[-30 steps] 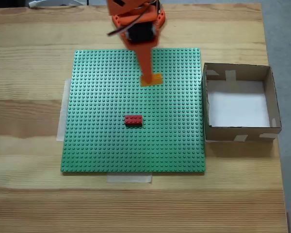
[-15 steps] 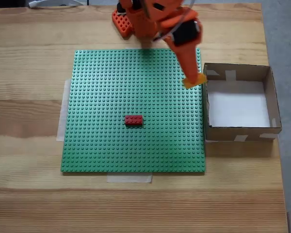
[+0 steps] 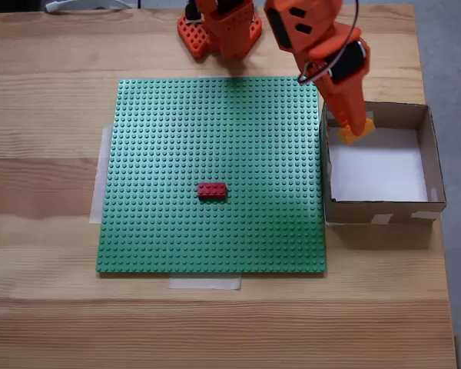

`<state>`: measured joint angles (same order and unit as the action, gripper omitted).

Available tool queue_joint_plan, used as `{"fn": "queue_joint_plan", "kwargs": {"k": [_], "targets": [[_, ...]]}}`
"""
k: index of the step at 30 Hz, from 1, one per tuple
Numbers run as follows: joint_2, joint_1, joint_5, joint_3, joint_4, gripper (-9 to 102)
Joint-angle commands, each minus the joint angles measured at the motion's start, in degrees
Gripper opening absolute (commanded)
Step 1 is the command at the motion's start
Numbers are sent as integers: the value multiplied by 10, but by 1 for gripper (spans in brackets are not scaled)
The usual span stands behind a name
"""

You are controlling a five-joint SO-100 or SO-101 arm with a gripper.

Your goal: Pick the yellow lego block and put it in the box.

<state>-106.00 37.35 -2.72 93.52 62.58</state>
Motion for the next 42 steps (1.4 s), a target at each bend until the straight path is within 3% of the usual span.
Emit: {"fn": "queue_joint_plan", "kwargs": {"k": [1,10,23,38,42], "targets": [[33,12,7,-65,9,-1],[173,19,24,-225,64,-1],[335,46,33,-323,68,-1],[367,96,25,-281,94,-1],[379,85,27,-204,34,-1]]}}
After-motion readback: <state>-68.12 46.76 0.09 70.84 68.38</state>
